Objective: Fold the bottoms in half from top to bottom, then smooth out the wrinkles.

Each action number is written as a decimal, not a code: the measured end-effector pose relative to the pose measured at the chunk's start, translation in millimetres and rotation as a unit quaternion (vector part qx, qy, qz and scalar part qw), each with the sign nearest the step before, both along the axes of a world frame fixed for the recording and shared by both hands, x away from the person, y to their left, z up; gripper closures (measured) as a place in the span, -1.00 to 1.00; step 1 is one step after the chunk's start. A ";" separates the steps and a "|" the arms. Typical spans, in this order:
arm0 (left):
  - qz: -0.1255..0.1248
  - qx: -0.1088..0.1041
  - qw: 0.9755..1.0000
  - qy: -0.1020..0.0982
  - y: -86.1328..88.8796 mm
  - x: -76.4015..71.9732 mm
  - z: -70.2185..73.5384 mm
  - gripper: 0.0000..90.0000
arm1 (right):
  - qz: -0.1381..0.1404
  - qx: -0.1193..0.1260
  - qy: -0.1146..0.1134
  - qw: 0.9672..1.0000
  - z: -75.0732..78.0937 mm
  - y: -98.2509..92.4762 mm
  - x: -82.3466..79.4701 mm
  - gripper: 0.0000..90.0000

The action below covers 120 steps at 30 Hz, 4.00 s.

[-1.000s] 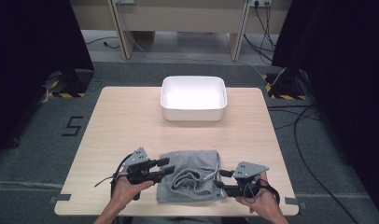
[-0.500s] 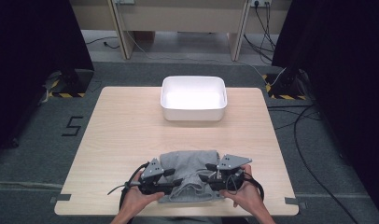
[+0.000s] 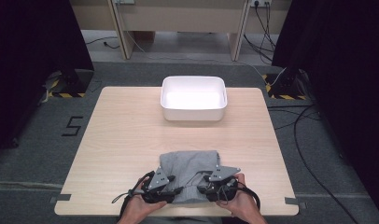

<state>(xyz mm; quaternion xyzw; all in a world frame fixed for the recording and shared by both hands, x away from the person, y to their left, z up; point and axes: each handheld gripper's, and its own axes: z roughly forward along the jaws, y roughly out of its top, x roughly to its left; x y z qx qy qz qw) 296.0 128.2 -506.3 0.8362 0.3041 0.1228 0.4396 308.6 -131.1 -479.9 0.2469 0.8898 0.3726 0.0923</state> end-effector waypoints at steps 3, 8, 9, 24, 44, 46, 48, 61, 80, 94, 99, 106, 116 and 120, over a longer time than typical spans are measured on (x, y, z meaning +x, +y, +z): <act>0.001 -0.002 1.000 0.001 0.3 -0.7 -1.6 0.05 | -0.004 -0.012 0.003 1.000 -8.9 0.7 -3.3 0.20; 0.004 -0.015 1.000 0.010 2.5 0.1 -4.1 0.05 | -0.012 -0.004 0.009 1.000 -11.6 -0.9 -4.3 0.21; 0.005 -0.017 1.000 0.011 2.8 0.3 -4.1 0.05 | -0.012 -0.003 0.009 1.000 -11.5 -1.0 -4.5 0.20; 0.018 -0.083 0.996 0.018 19.5 10.7 19.2 -0.07 | -0.038 0.077 0.004 0.996 18.7 -18.1 6.6 0.01; 0.063 -0.056 0.996 0.028 27.7 46.7 23.2 -0.13 | -0.085 0.067 -0.010 0.994 24.8 -26.9 43.4 -0.04; 0.066 -0.056 0.996 0.029 27.3 50.7 22.7 -0.13 | -0.085 0.068 -0.010 0.994 25.2 -24.9 46.7 -0.04; 0.068 -0.055 0.996 0.031 27.1 53.6 22.5 -0.13 | -0.084 0.067 -0.010 0.994 25.8 -22.4 49.3 -0.04; 0.074 -0.061 0.995 0.031 23.3 69.8 31.1 -0.14 | -0.084 0.063 -0.009 0.994 26.1 -10.8 63.8 -0.07; 0.085 -0.044 0.994 0.054 25.2 77.0 14.4 -0.14 | -0.095 0.052 0.000 0.994 17.4 -14.6 70.8 -0.11; 0.090 -0.028 0.994 0.062 25.9 77.0 2.0 -0.13 | -0.096 0.038 0.010 0.995 7.7 -17.9 70.1 -0.12; 0.090 -0.017 0.994 0.065 25.5 77.8 -4.0 -0.13 | -0.094 0.031 0.013 0.995 3.8 -16.9 70.1 -0.12; 0.090 -0.004 0.994 0.058 25.5 77.5 -6.9 -0.08 | -0.093 0.020 0.020 0.995 -3.7 -16.0 70.8 -0.12; 0.082 0.029 0.996 0.035 22.4 75.2 -7.5 -0.01 | -0.089 0.007 0.021 0.996 -11.7 -14.7 70.3 -0.12; 0.080 0.028 0.996 0.035 23.4 75.9 -7.6 0.02 | -0.089 0.005 0.017 0.996 -12.8 -14.0 69.2 -0.12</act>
